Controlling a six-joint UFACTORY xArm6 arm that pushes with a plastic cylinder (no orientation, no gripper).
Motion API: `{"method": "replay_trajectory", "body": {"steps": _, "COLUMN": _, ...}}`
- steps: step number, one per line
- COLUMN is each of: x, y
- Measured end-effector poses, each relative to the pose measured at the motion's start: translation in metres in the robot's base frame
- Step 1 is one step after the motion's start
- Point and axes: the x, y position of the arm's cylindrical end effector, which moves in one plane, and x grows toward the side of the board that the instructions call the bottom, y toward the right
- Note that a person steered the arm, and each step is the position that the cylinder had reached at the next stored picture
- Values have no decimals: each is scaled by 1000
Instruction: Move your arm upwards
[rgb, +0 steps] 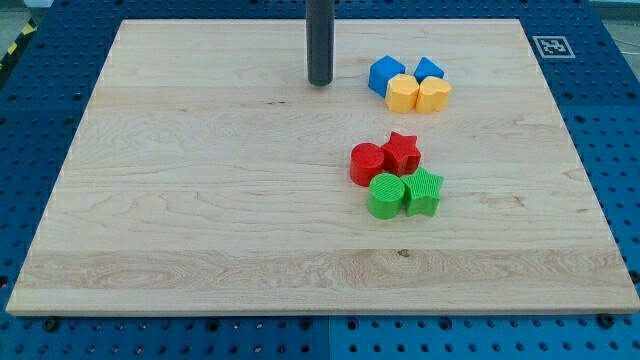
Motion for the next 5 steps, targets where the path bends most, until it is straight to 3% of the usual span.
{"method": "replay_trajectory", "body": {"steps": 5, "x": 5, "y": 3}}
